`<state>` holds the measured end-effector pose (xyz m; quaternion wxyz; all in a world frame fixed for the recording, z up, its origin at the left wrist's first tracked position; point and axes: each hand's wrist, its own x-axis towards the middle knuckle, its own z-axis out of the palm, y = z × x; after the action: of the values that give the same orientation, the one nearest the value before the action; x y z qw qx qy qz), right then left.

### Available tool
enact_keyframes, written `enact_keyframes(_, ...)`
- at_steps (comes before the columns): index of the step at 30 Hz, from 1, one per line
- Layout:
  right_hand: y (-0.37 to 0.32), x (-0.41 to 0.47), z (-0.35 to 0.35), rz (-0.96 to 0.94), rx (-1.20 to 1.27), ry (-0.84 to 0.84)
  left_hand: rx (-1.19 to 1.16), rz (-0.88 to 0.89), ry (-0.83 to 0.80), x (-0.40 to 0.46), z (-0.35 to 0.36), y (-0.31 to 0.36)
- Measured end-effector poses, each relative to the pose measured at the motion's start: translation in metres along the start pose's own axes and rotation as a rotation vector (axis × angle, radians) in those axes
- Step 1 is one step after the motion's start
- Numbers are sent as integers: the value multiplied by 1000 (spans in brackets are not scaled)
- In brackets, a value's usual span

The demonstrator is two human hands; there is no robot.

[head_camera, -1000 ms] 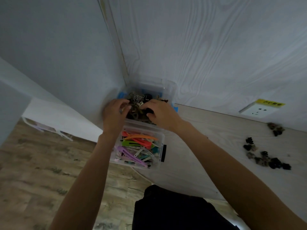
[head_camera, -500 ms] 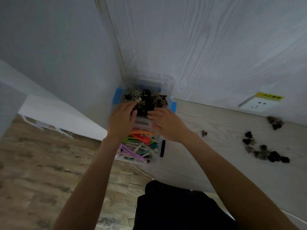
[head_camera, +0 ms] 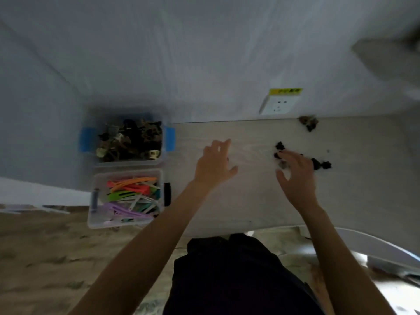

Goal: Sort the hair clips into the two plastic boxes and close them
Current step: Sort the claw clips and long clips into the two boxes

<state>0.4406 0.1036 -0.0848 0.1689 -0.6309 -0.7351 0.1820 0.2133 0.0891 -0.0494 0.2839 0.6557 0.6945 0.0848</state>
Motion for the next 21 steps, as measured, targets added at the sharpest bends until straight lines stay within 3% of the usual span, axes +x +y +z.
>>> enact_keyframes(4, 74, 4, -18, 343, -98, -103, 3, -274, -153, 20, 32, 6)
enact_keyframes(8, 102, 21, -23, 489, -60, -278, -87, -268, -123, 31, 64, 12)
enact_keyframes(12, 88, 29, -11, 327, 32, -354, -209, -116, -142, 44, 82, 43)
enact_keyframes(16, 72, 30, -4, 77, 160, -400, -104, 1, -171, 62, 98, 77)
enact_keyframes(21, 95, 83, -28, 3, 83, -130, 8, 24, -101, 70, 111, 94)
